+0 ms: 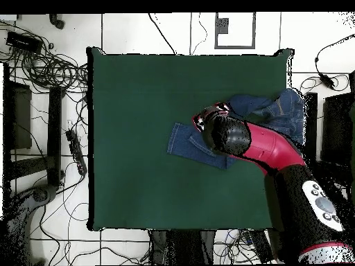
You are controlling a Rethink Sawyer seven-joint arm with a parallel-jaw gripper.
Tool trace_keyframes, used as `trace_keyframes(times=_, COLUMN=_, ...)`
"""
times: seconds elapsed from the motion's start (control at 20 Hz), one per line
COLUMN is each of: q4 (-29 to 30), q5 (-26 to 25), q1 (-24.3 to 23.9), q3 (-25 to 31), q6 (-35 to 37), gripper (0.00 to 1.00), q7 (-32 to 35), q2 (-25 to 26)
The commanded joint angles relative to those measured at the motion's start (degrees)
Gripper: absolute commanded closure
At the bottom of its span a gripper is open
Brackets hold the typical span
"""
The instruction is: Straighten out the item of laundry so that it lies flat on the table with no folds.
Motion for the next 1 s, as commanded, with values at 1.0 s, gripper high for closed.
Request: trace_keyframes(times=1.0, q4=3.52, q5=0.18, q1=9.27, q3=2.06, q6=-2.03, gripper=0.0, q7=12.54, q2=5.65)
